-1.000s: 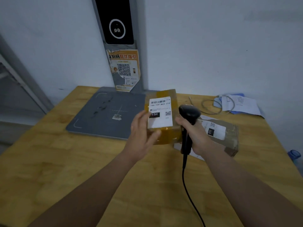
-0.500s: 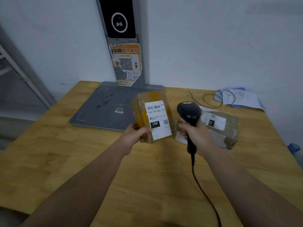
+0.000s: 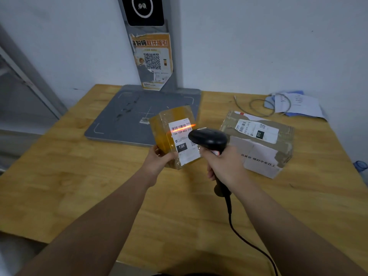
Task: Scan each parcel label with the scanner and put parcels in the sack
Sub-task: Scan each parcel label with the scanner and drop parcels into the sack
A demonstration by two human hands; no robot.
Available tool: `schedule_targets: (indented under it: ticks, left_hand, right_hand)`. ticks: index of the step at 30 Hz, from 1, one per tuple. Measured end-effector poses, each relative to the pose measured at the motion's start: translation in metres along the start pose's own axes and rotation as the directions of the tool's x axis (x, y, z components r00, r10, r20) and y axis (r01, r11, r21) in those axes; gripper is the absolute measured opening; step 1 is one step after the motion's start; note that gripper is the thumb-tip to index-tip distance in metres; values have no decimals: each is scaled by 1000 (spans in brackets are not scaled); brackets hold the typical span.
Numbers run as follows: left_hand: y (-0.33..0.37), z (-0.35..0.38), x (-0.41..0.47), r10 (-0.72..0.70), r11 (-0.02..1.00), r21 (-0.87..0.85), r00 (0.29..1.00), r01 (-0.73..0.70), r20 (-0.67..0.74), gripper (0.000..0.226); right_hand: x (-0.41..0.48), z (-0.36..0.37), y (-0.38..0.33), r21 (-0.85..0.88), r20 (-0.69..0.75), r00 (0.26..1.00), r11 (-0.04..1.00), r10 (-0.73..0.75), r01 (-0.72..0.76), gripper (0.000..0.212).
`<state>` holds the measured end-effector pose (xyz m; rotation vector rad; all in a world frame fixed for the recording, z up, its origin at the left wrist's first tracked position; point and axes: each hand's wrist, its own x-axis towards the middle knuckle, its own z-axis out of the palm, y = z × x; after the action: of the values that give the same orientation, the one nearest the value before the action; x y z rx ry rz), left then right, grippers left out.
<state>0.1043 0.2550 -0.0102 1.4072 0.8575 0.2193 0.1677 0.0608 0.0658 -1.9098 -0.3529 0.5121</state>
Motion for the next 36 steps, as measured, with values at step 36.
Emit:
schedule_targets:
  ticks: [36]
  left_hand:
    - [-71,-127,-140,25,990,-125,941,-71,-337,57]
  right_hand:
    - [-77,132,-1,251,409,912,959,21,-134,21]
